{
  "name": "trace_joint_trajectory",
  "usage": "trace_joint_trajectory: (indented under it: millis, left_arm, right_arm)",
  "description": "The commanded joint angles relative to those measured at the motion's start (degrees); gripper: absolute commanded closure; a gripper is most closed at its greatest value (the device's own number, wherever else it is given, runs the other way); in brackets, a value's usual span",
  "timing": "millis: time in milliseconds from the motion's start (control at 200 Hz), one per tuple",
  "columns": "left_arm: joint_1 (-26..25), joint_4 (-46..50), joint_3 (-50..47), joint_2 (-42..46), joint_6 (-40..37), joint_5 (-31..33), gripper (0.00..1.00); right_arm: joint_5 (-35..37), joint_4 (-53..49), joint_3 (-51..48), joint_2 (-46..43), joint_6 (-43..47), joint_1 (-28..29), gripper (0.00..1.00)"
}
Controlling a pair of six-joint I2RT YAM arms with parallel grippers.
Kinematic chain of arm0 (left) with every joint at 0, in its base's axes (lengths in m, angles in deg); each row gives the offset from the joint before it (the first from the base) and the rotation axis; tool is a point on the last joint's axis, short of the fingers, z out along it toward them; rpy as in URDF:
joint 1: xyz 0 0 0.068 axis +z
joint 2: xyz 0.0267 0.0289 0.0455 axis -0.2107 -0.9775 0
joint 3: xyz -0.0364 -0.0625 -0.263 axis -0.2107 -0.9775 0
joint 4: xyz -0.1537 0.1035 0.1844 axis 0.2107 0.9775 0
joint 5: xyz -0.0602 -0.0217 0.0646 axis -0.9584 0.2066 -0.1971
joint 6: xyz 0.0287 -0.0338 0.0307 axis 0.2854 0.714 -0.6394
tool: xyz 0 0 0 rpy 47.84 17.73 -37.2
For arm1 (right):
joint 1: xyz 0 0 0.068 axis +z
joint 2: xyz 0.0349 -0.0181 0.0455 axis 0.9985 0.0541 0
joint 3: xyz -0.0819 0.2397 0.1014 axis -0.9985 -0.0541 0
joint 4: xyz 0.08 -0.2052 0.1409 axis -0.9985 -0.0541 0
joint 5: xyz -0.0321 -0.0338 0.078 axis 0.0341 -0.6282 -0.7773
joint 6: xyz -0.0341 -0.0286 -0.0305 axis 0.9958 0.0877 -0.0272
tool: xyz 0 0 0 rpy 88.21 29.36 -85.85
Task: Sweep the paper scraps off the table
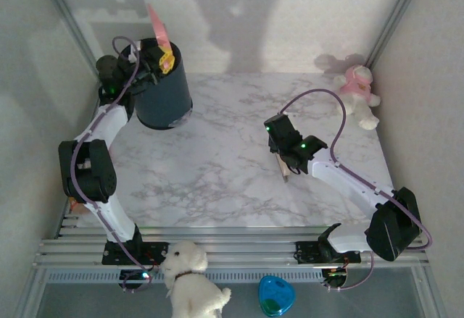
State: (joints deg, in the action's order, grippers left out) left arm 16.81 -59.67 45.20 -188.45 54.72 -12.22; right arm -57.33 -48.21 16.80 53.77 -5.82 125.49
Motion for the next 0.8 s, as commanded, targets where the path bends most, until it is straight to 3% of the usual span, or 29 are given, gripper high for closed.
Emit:
trace_joint_trajectory:
  millis: [0, 250, 415, 671, 796]
  left_arm:
    - [-0.38, -14.81, -1.73, 2.17, 9.45, 1.93, 1.0]
    - [-1.56, -27.09, -6.05, 1.4, 20.24, 5.91, 1.0]
    - [-1.83, -27.9, -6.86, 1.5, 20.24, 6.02, 1.0]
    - [-2.24, -10.52, -3.33, 5.16, 4.44, 3.61, 1.0]
    - [-3.77, 11.89, 2.81, 6.69, -13.62, 3.86, 1.0]
  right_arm:
    - [0.74, 0.08, 0.7, 0.29, -0.99, -0.29, 1.0]
    - [0.72, -0.06, 0.61, 0.34, -1.13, -0.3, 1.0]
    - [1.05, -0.12, 0.52, 0.05, -0.91, -0.29, 1.0]
    - [0.4, 1.07, -0.18, -0.76, -0.55, -0.27, 1.0]
    - [-0.23, 1.95, -0.33, -0.94, 0.1, -0.32, 1.0]
